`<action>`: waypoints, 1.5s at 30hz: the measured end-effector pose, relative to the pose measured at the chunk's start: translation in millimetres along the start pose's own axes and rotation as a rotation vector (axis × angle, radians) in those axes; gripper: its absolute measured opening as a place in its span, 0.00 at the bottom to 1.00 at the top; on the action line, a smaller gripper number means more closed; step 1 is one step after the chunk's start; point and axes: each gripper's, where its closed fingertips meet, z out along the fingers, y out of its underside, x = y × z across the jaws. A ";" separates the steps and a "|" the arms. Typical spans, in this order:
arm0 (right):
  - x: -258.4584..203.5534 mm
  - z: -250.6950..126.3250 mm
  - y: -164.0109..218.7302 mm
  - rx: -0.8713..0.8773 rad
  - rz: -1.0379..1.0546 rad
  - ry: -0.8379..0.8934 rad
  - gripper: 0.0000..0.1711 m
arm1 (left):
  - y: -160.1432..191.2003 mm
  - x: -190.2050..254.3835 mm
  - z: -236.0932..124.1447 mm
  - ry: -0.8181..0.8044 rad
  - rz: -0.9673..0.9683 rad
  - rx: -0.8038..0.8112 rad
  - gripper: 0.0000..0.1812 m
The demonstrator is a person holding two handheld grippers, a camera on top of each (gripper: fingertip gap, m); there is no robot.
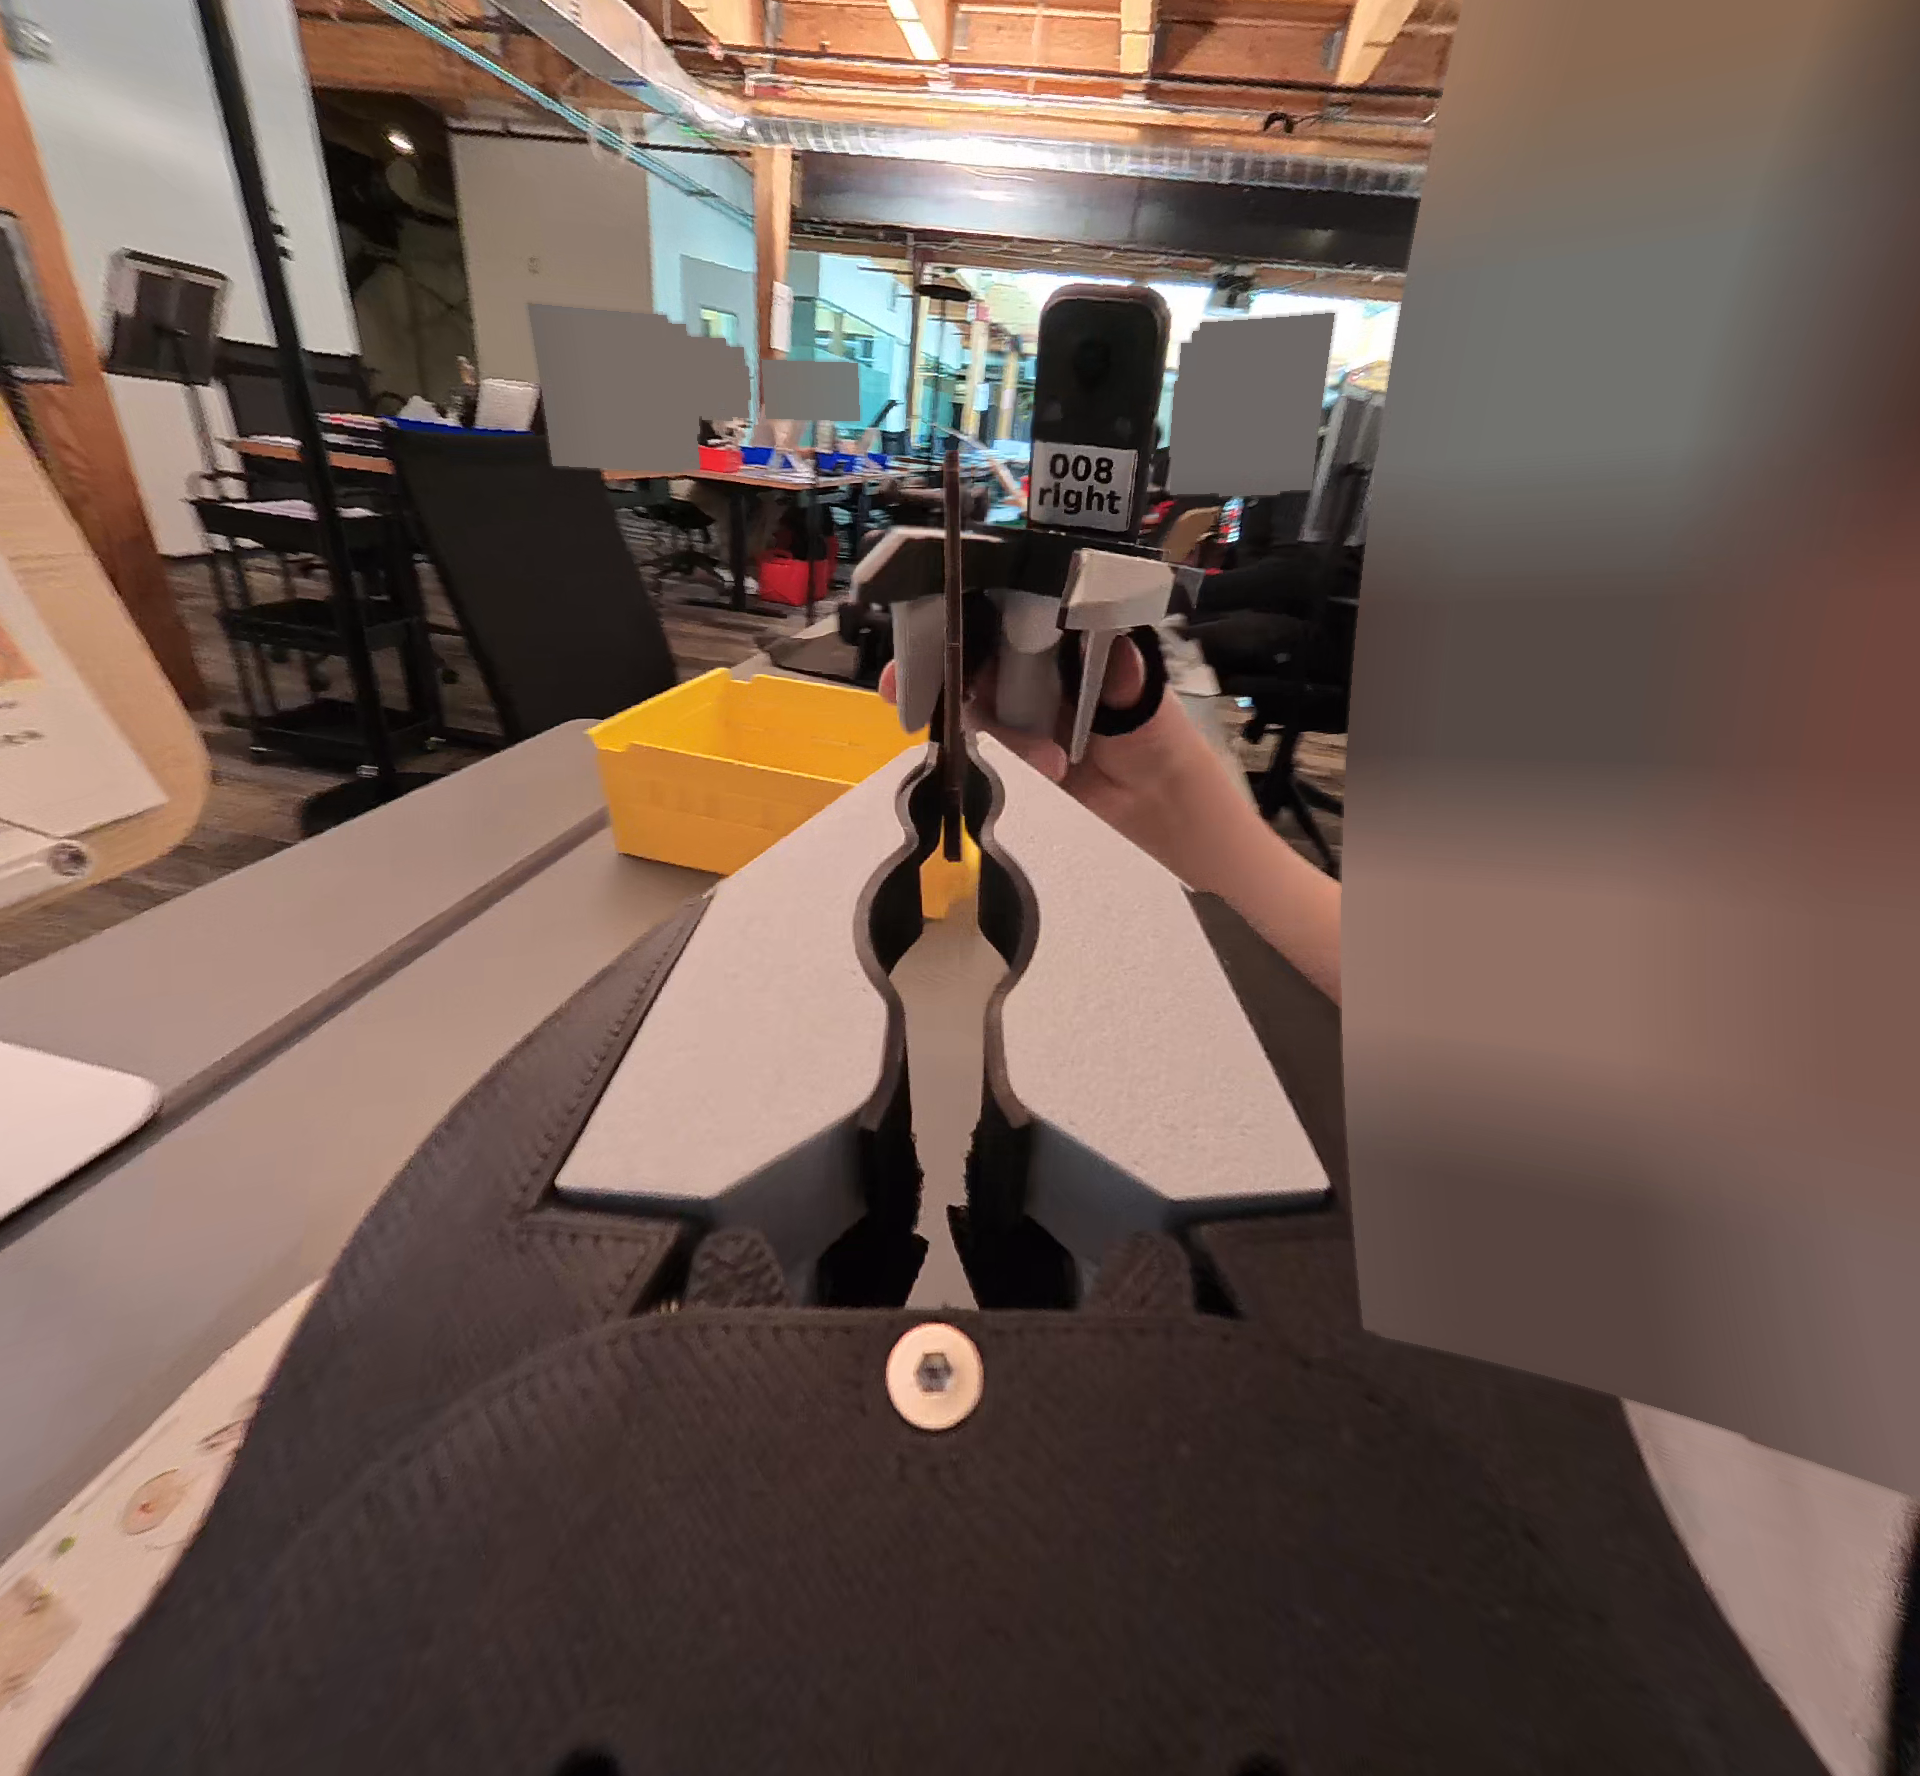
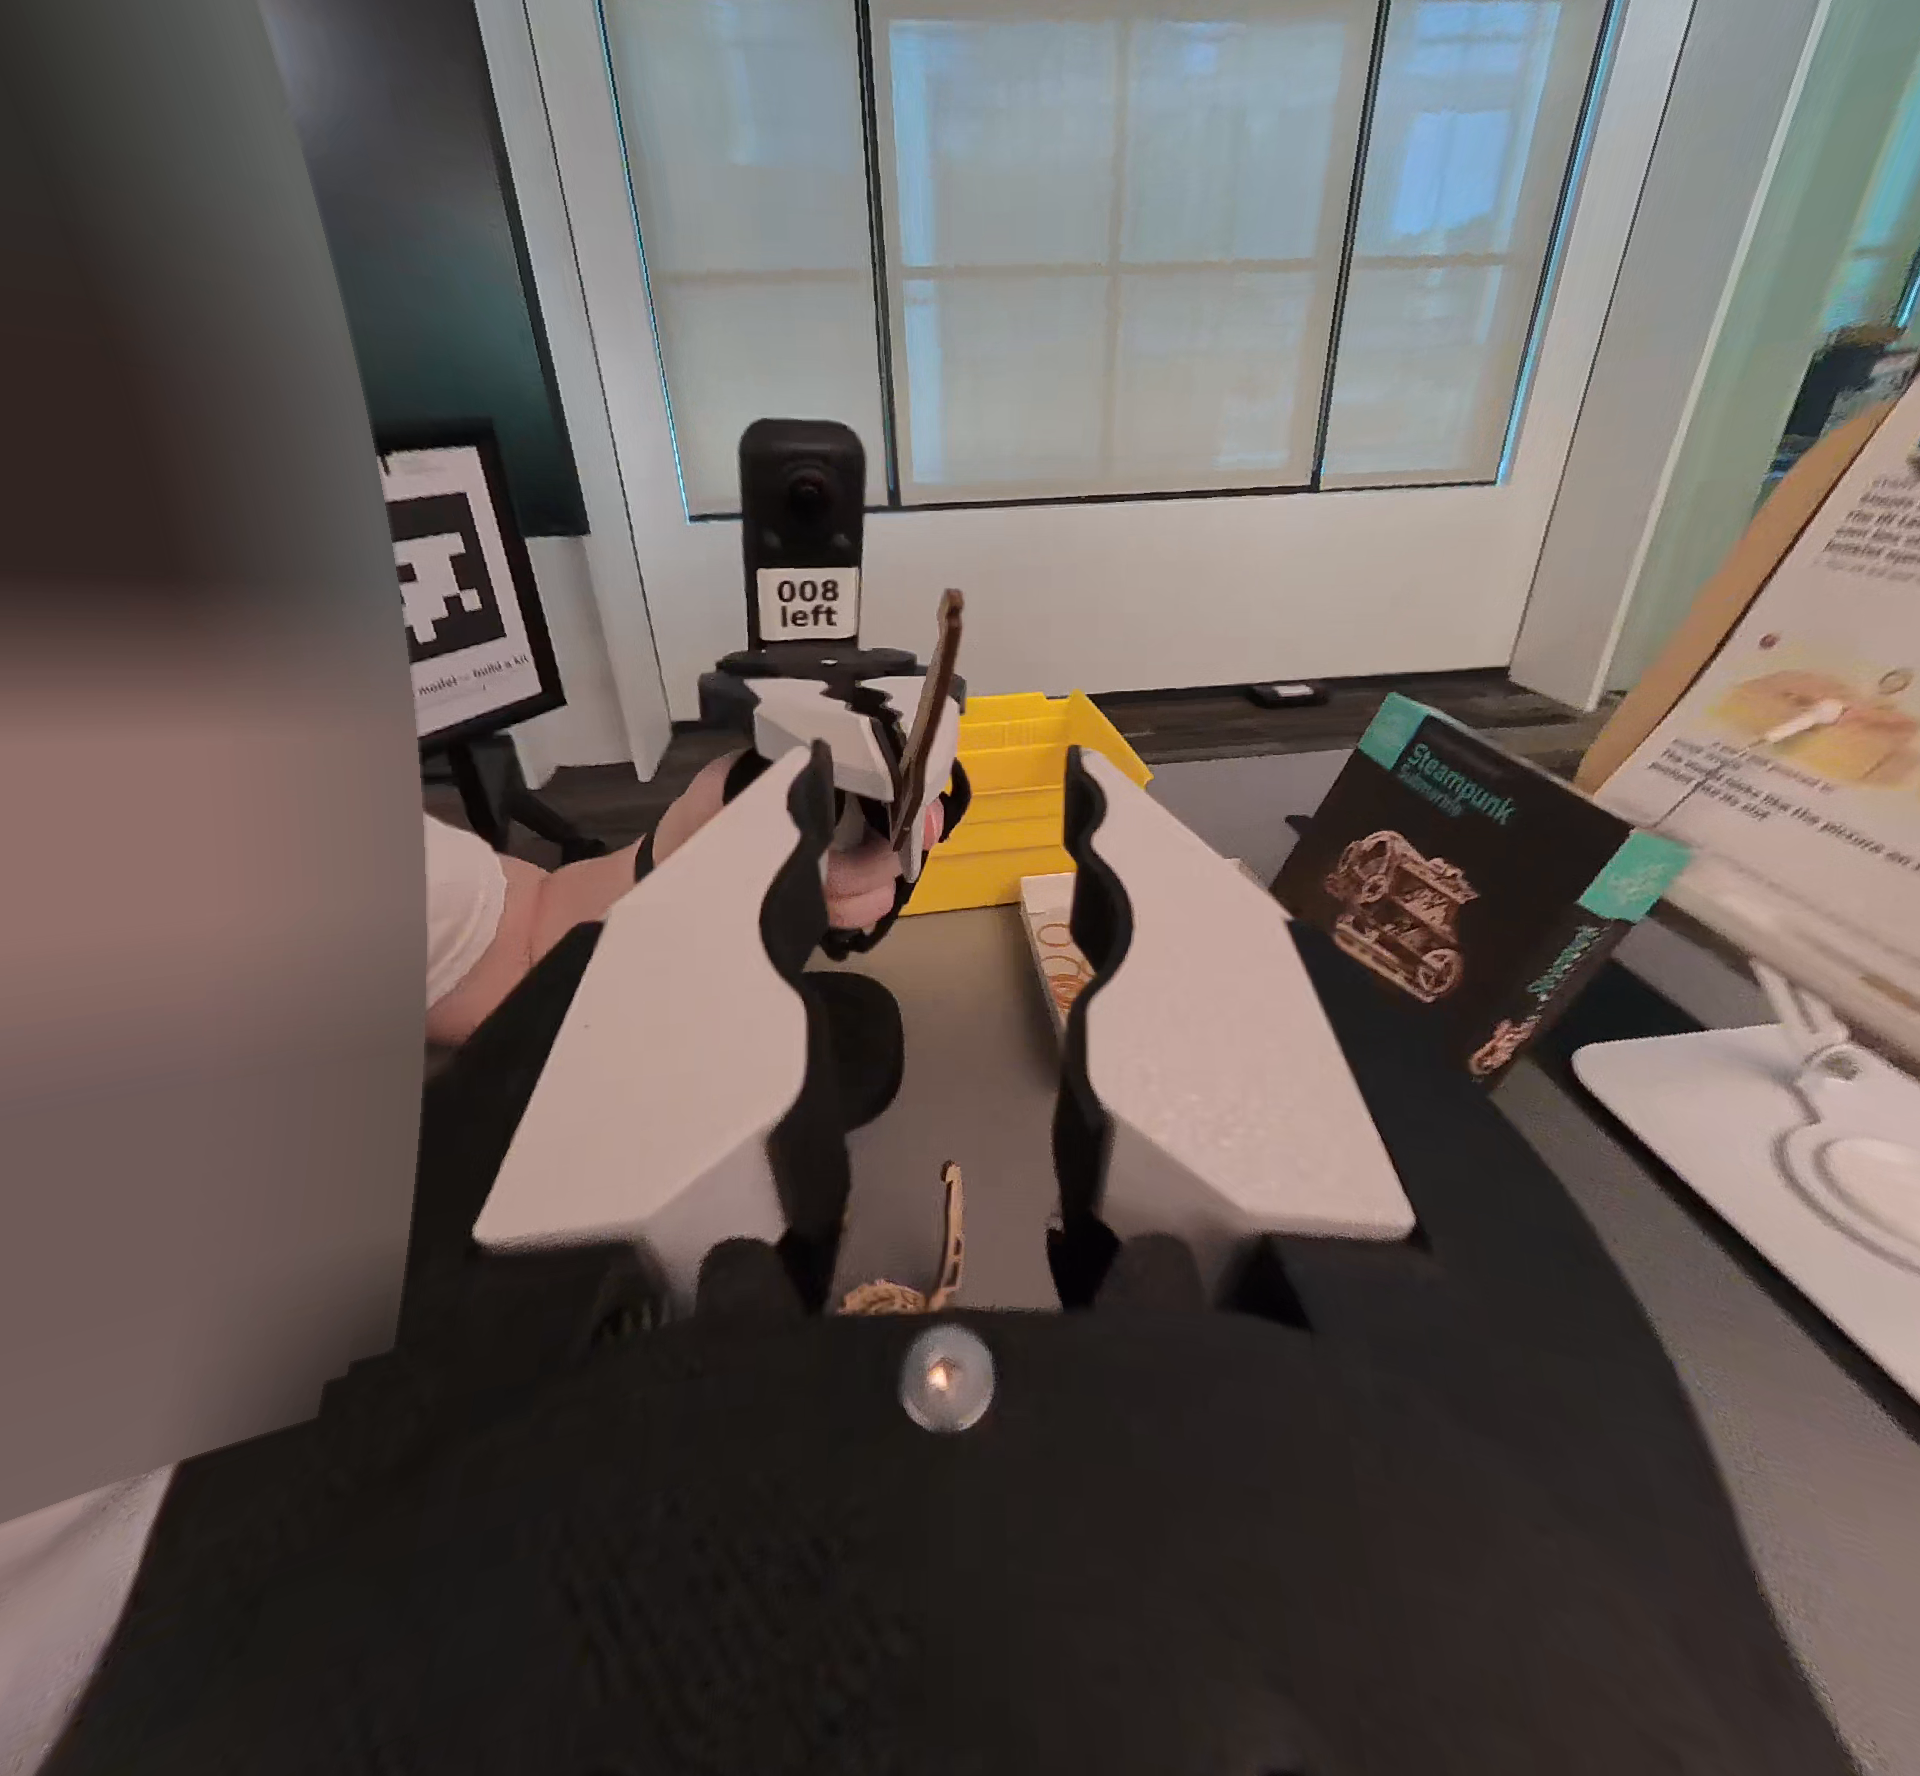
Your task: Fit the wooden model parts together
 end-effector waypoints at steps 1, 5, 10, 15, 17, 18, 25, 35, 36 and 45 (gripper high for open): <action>2.4 2.3 2.9 0.004 0.027 -0.003 0.26 | 2.1 -2.0 1.0 -0.016 0.019 -0.003 0.00; 1.6 10.2 10.4 0.022 0.101 -0.055 0.25 | 7.9 -5.4 4.1 -0.052 0.073 -0.018 0.00; -2.2 19.9 22.9 -0.008 0.154 -0.100 0.24 | 12.8 -1.5 7.6 -0.023 0.052 -0.033 0.00; -11.1 27.1 29.7 -0.026 0.146 -0.141 0.13 | 18.6 1.1 10.5 -0.010 0.051 -0.063 0.00; -13.1 28.1 30.3 -0.025 0.120 -0.142 0.06 | 19.6 0.0 10.8 -0.014 0.045 -0.064 0.00; -13.0 27.9 29.7 -0.019 0.107 -0.136 0.03 | 19.3 -0.2 10.8 -0.011 0.037 -0.060 0.00; -11.1 26.0 29.7 -0.022 0.135 -0.143 0.09 | 17.9 4.7 11.5 0.046 -0.040 -0.034 0.00; -8.4 24.3 33.0 -0.035 0.188 -0.158 0.08 | 19.4 2.2 11.0 0.086 -0.143 -0.020 0.00; -4.7 23.5 33.2 -0.033 0.202 -0.147 0.11 | 18.6 2.2 10.7 0.087 -0.146 -0.015 0.00; -4.5 16.9 30.0 -0.024 0.196 -0.165 0.00 | 17.3 -1.4 7.3 0.079 -0.154 -0.034 0.02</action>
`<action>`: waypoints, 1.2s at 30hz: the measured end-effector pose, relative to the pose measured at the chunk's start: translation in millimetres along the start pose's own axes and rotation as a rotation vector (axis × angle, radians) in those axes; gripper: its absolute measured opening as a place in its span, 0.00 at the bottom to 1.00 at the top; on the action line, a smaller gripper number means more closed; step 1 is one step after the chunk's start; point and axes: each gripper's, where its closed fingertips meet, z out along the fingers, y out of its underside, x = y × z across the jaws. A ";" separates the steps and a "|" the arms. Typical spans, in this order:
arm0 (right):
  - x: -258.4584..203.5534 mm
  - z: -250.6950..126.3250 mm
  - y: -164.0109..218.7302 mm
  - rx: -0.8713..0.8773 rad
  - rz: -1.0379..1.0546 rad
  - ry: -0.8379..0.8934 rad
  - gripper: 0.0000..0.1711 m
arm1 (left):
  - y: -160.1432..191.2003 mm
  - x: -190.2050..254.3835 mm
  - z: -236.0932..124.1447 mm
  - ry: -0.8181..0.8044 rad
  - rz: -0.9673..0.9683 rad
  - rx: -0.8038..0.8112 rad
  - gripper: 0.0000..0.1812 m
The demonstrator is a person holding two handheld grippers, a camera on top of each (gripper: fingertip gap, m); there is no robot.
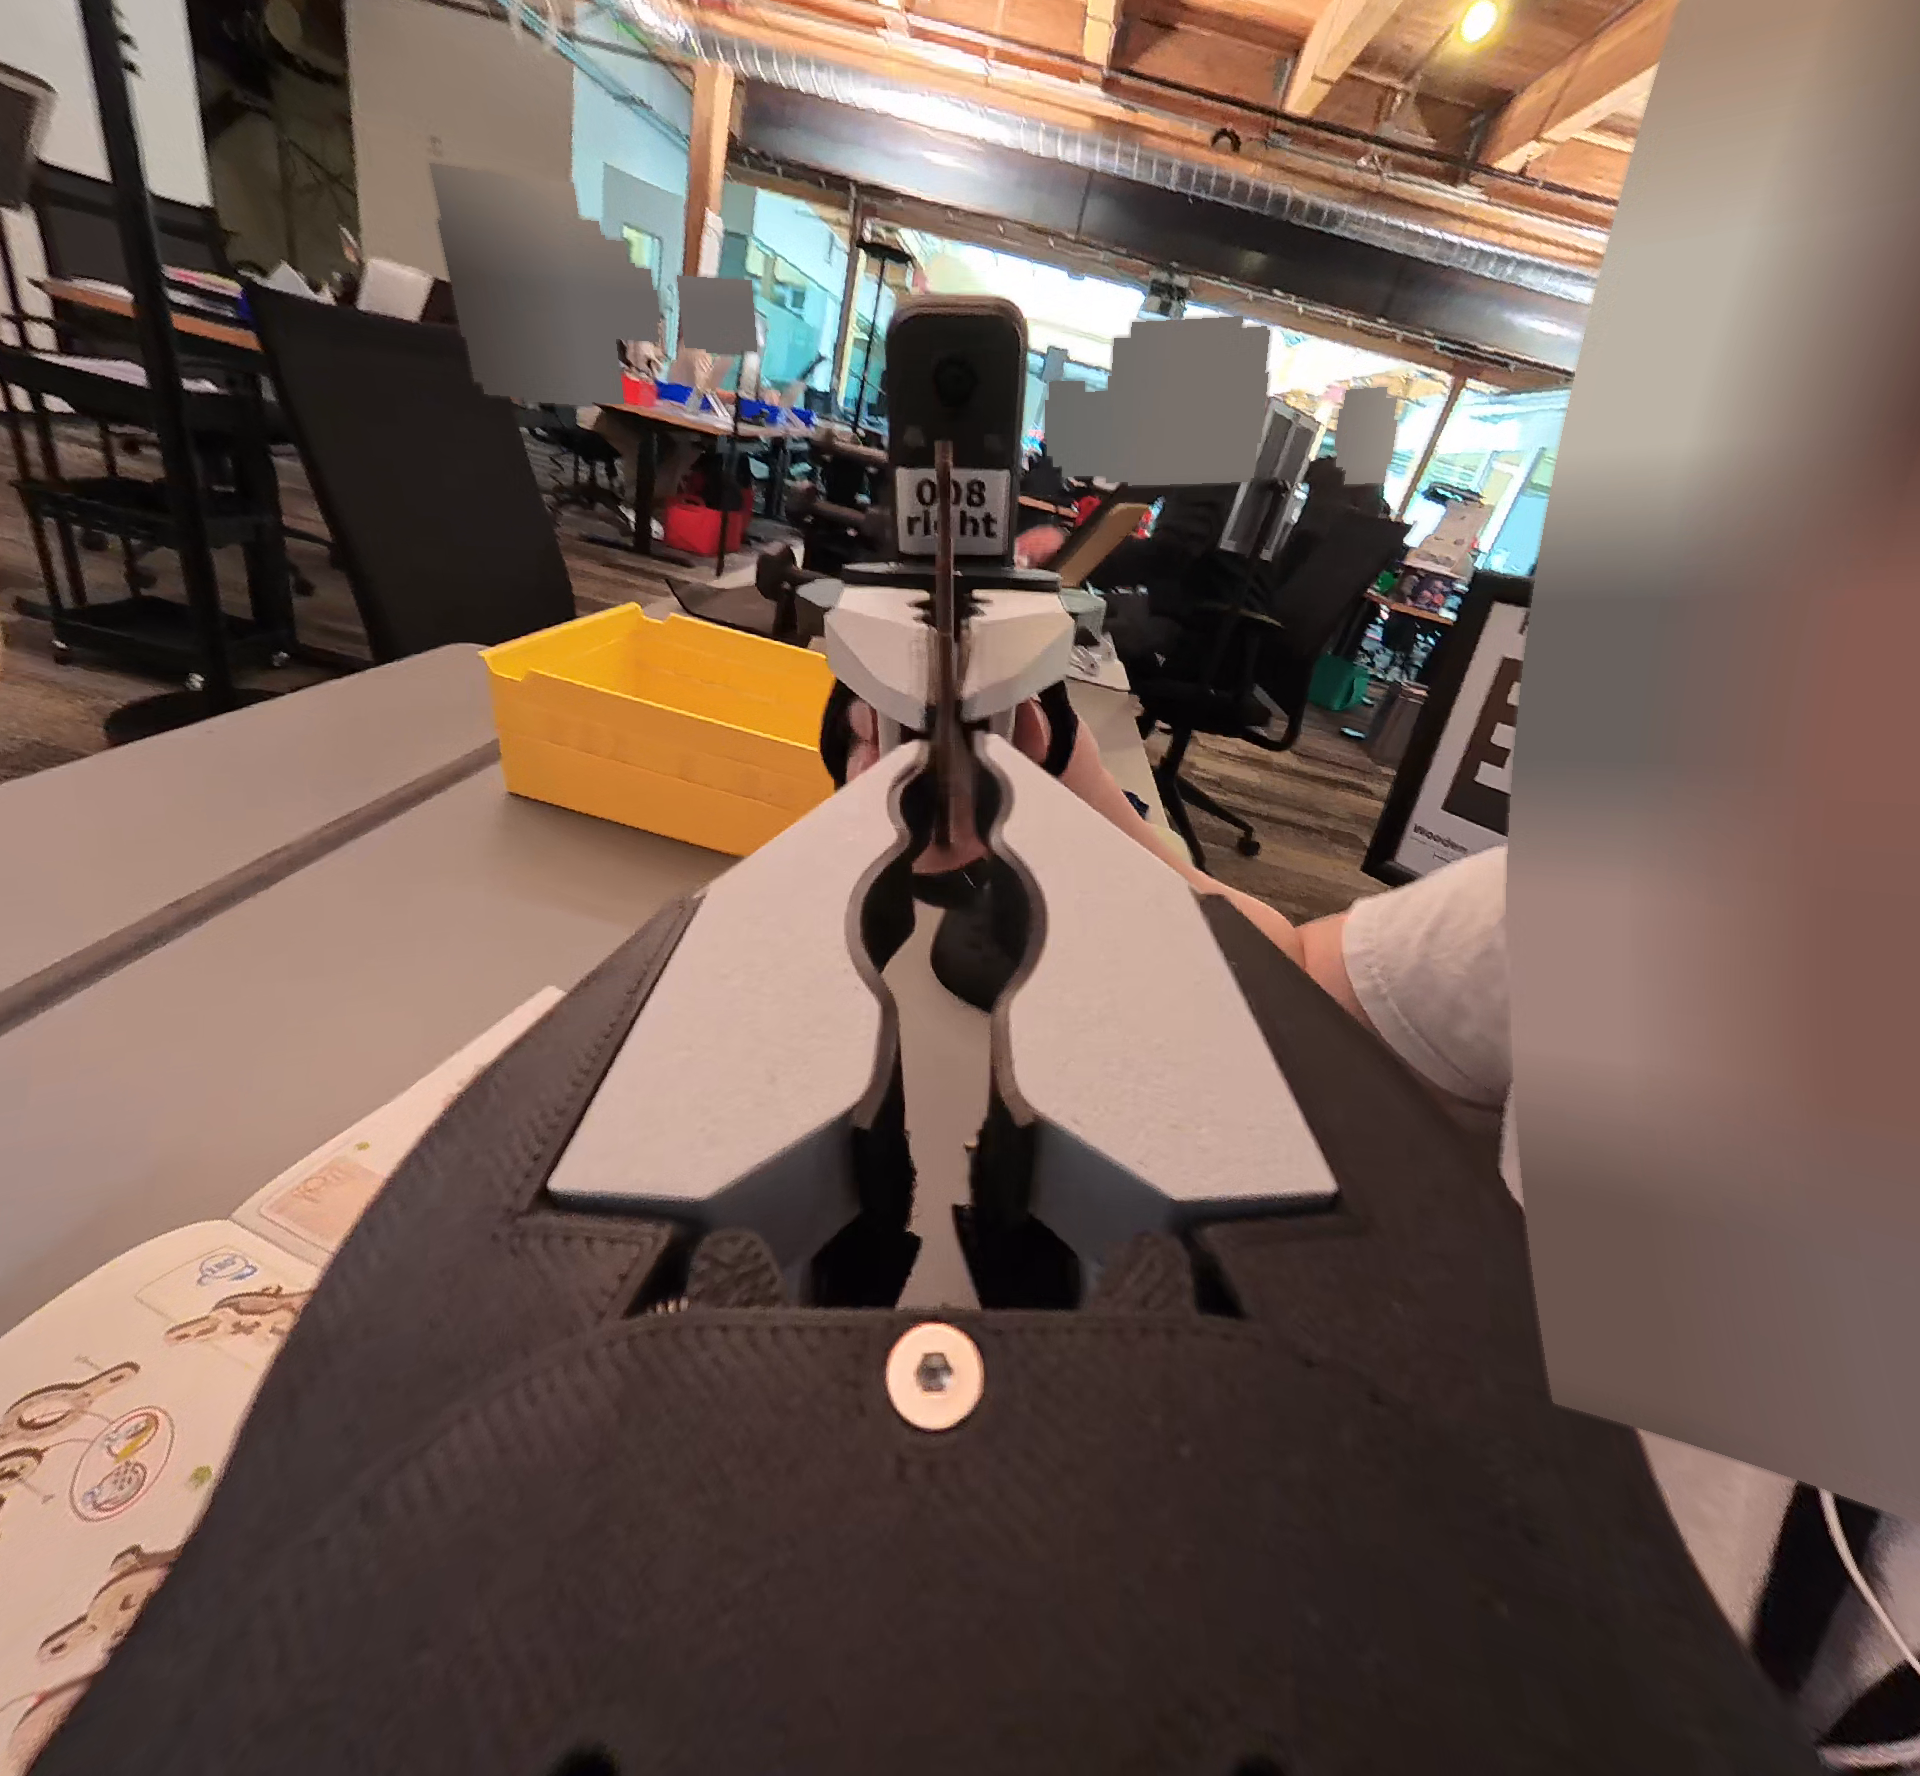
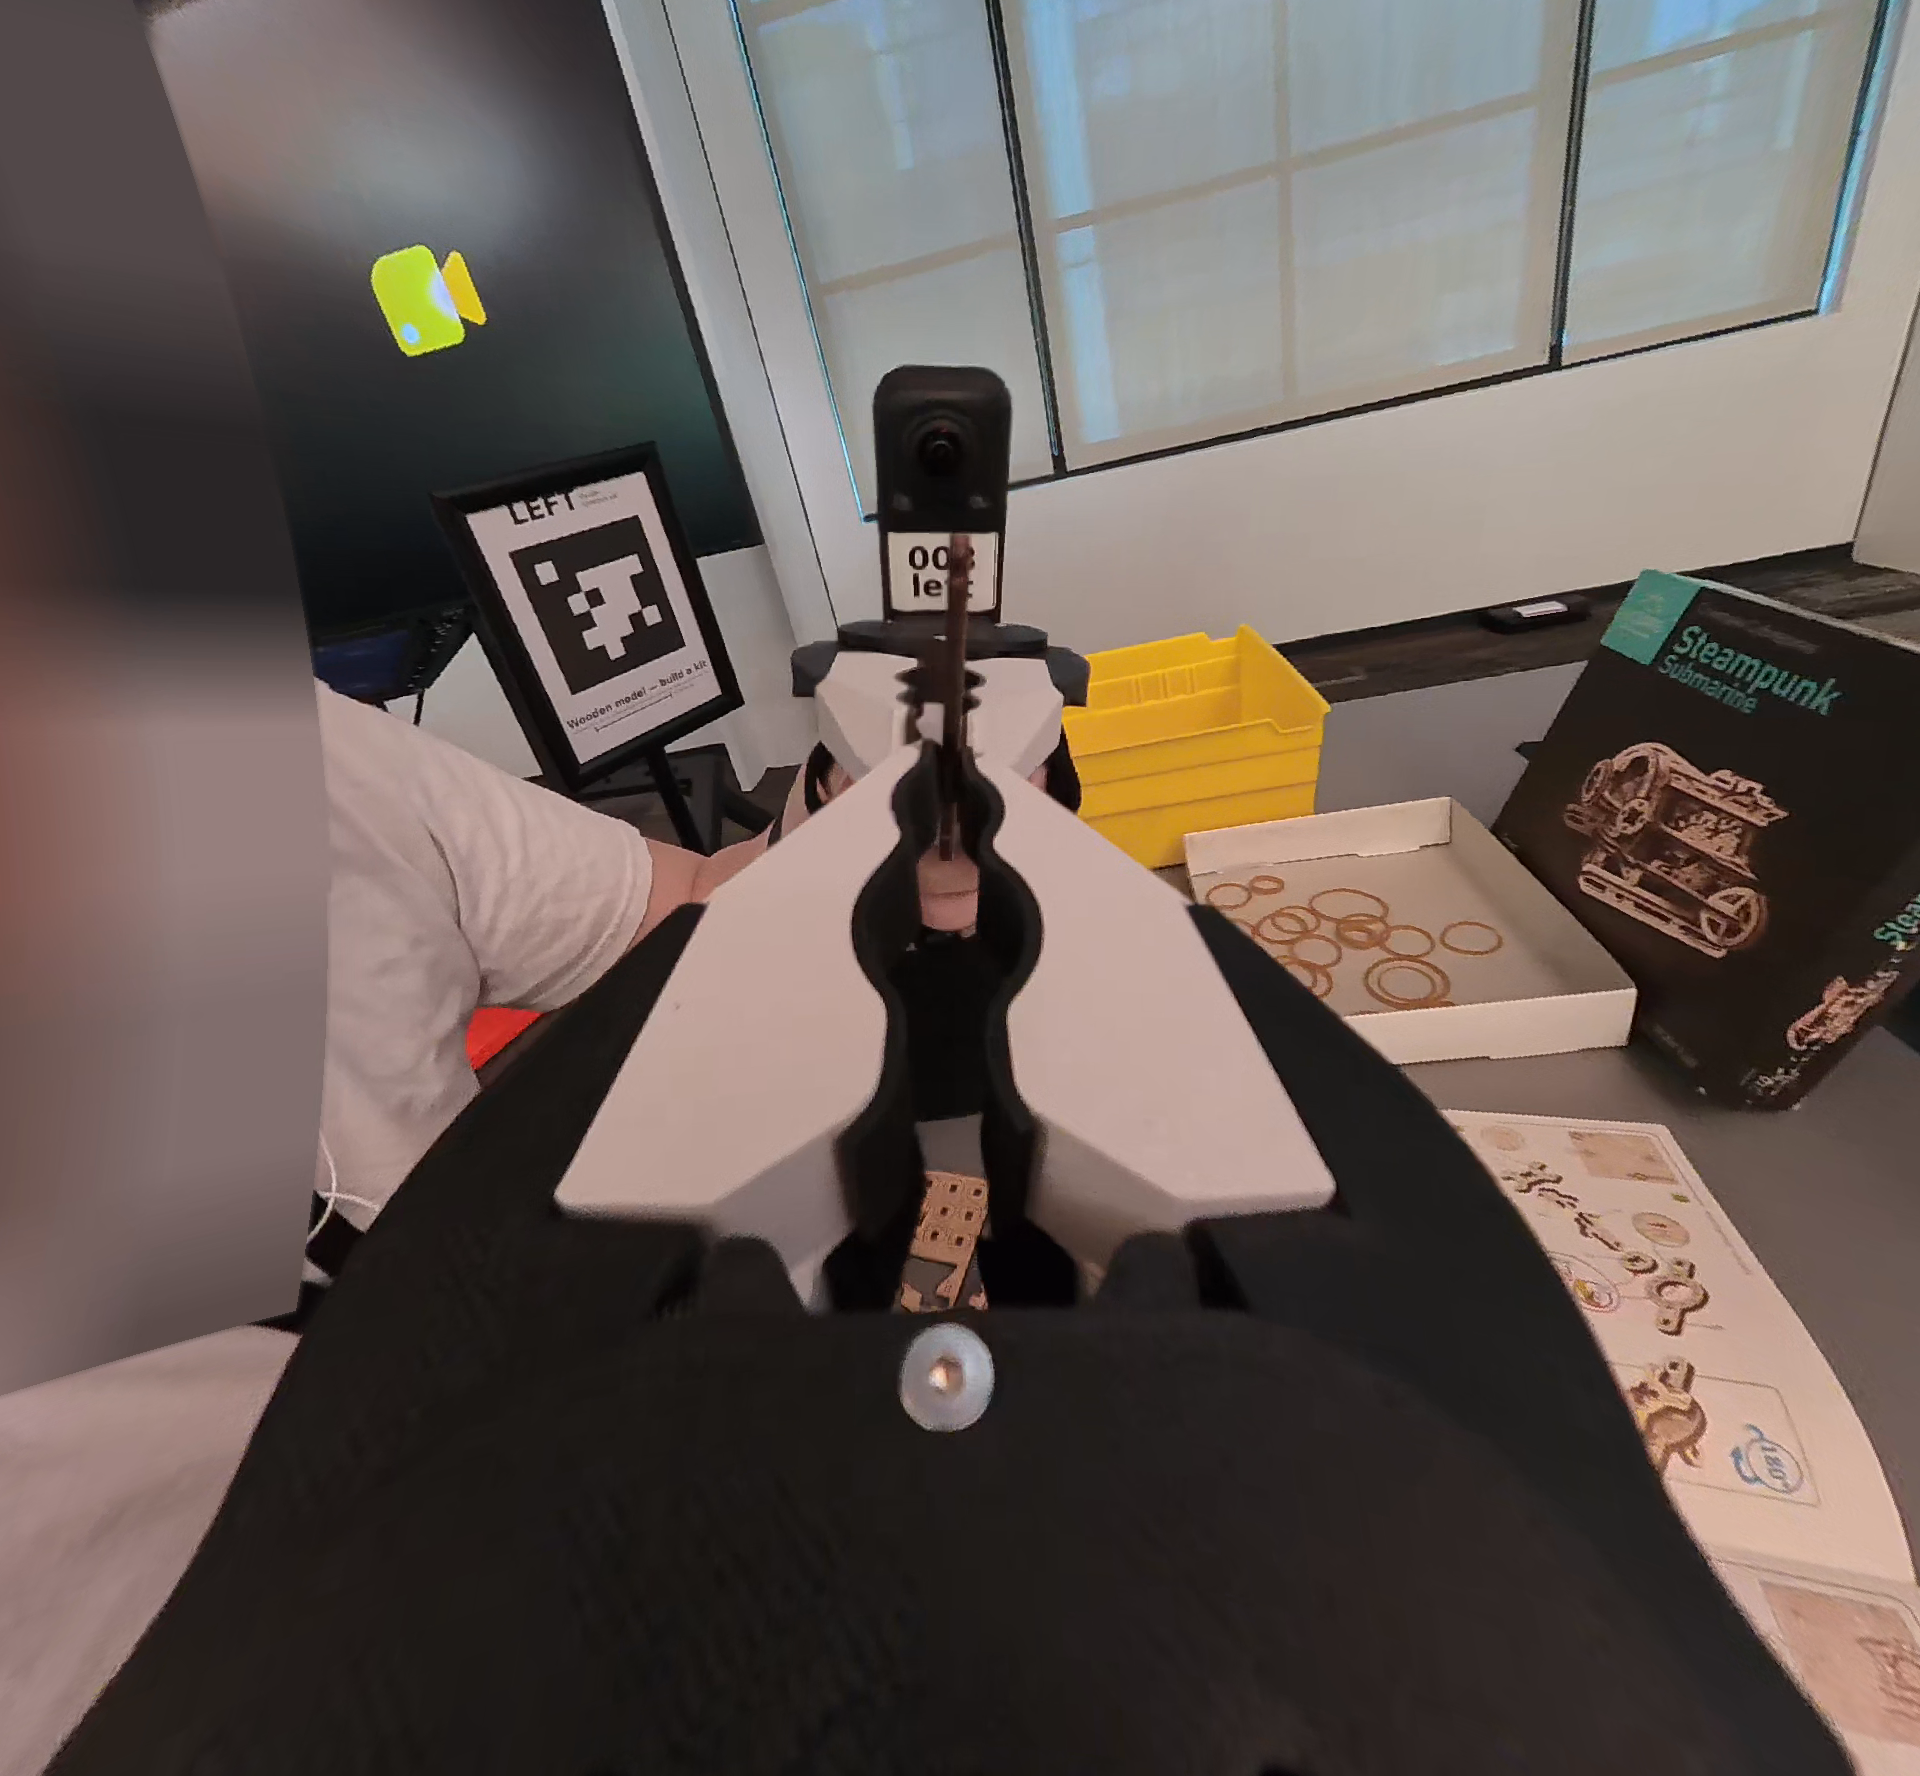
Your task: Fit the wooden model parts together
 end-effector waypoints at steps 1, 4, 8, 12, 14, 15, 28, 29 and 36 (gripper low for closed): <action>1.1 -1.8 -2.1 0.011 0.003 0.005 0.00 | 1.0 0.0 -0.5 0.005 -0.005 -0.016 0.03; 1.1 -3.8 -1.7 0.008 0.015 -0.008 0.00 | 3.7 -2.7 -1.9 -0.005 0.000 -0.042 0.03; 0.4 -1.0 0.9 0.008 0.037 -0.030 0.04 | 5.7 -2.8 -0.2 -0.011 0.023 -0.042 0.00; -1.7 5.4 8.0 -0.028 0.017 -0.026 0.05 | 5.6 -1.7 -0.5 -0.004 0.017 -0.041 0.00; -2.4 5.5 9.2 -0.037 0.012 -0.030 0.00 | 6.8 -0.5 -0.7 0.011 0.007 -0.056 0.00; -3.0 5.3 9.2 -0.037 0.029 -0.039 0.00 | 7.1 0.1 -1.0 0.016 0.005 -0.063 0.00; 4.0 -0.1 6.5 -0.008 0.303 -0.087 0.00 | -6.6 -13.6 -46.5 -0.166 0.319 -0.254 0.12; 8.0 0.5 12.1 -0.050 0.292 -0.043 0.00 | -0.7 -22.0 -52.1 -0.208 0.363 -0.306 0.12; 9.7 -17.3 76.0 -0.292 0.178 0.331 0.00 | 87.9 -41.6 -86.1 -0.212 0.162 -0.431 0.19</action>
